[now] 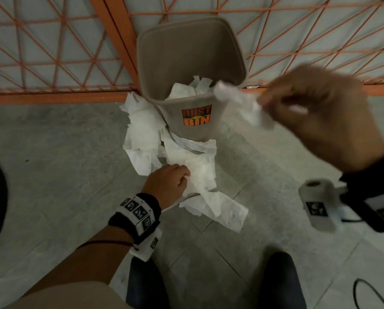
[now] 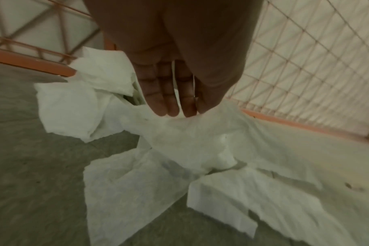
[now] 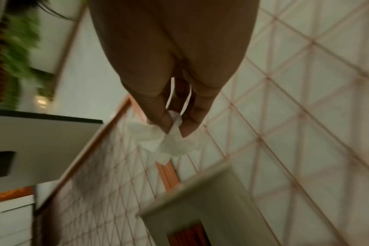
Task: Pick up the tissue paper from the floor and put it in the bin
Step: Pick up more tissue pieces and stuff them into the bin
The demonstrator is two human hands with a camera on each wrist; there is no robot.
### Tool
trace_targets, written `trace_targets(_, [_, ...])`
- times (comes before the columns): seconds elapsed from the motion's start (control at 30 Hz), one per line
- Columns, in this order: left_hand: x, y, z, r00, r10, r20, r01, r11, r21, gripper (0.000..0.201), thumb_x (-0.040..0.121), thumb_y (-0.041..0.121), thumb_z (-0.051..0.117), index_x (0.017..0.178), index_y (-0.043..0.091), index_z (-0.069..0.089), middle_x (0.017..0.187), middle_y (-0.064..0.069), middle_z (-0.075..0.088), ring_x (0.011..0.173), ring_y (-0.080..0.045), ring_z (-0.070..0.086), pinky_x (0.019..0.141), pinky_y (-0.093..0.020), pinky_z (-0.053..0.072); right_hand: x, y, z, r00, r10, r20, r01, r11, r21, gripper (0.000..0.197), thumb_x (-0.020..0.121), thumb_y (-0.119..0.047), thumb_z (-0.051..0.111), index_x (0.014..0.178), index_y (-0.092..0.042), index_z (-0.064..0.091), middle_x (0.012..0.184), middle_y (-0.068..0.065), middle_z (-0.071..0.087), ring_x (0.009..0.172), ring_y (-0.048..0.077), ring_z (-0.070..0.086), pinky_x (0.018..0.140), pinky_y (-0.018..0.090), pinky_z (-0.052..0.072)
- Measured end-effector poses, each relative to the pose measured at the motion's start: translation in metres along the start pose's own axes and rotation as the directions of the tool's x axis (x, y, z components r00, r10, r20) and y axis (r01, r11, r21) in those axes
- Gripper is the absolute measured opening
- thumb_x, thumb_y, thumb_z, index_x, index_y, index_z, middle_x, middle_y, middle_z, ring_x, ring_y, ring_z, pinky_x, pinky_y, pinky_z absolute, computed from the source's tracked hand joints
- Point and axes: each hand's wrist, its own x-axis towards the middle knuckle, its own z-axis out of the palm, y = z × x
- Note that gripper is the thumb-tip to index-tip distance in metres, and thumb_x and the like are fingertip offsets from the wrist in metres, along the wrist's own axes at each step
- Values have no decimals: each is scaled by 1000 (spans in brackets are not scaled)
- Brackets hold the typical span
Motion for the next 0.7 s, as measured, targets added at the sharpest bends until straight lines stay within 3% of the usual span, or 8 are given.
trace_targets(0.13, [-26,4,-22,993,-21,-114,4,989,-146,4,91,21,61,94,22,63,89,7,67,82,-14,61,71,-31,53,48,-38,-14,983,-140,-118,142,990,12,10,94,-11,60,90,-15,68,93,-9,65,90,-4,63,83,13,49])
trace_targets(0.23, [-45,4,-36,993,-81,-83,61,973,-222,7,90,28,63,94,26,59,91,12,63,82,-6,59,73,-27,53,84,-42,-2,977,-158,-144,166,985,46,13,91,-10,58,88,-14,70,95,-8,68,95,3,65,86,18,51])
trace_targets(0.33, [-61,5,-47,993,-101,-53,87,969,-233,11,86,32,65,88,30,54,84,15,59,74,-1,53,71,-26,52,114,-37,19,988,-153,-6,153,987,54,13,84,-9,62,85,-18,71,95,-8,67,94,1,64,87,17,50])
trace_targets(0.43, [-70,15,-64,996,-71,-45,57,962,-268,14,82,39,61,81,31,49,78,11,58,70,-5,54,67,-30,52,119,-28,31,975,-24,220,17,999,31,18,84,-9,69,96,-23,74,117,-8,66,113,-2,59,103,23,47])
trace_targets(0.5, [-70,27,-82,996,-62,-71,36,948,-317,14,80,35,60,78,28,49,74,7,58,68,-12,56,65,-35,53,112,-22,31,963,7,270,-27,997,69,25,84,-8,70,102,-26,71,130,-6,61,124,-2,53,110,28,42])
trace_targets(0.57, [-65,41,-104,993,-40,-114,-3,936,-351,16,82,20,67,79,24,52,76,5,61,69,-15,60,64,-36,54,101,-16,28,976,15,215,-42,992,123,30,86,-8,68,104,-31,69,133,-5,59,126,1,52,109,32,44])
trace_targets(0.63, [-53,57,-132,978,15,-207,-95,920,-381,18,82,9,69,83,19,55,80,3,64,70,-13,62,62,-25,54,89,-5,24,993,51,105,-70,980,186,30,87,-6,65,106,-30,68,131,-3,62,124,2,55,101,29,51])
trace_targets(0.7, [-35,73,-161,937,68,-343,-208,897,-390,17,84,4,68,83,17,56,78,1,64,68,-9,61,61,-15,49,72,8,22,995,95,-17,-87,962,257,28,88,-5,62,107,-24,70,125,0,66,119,6,60,98,35,54])
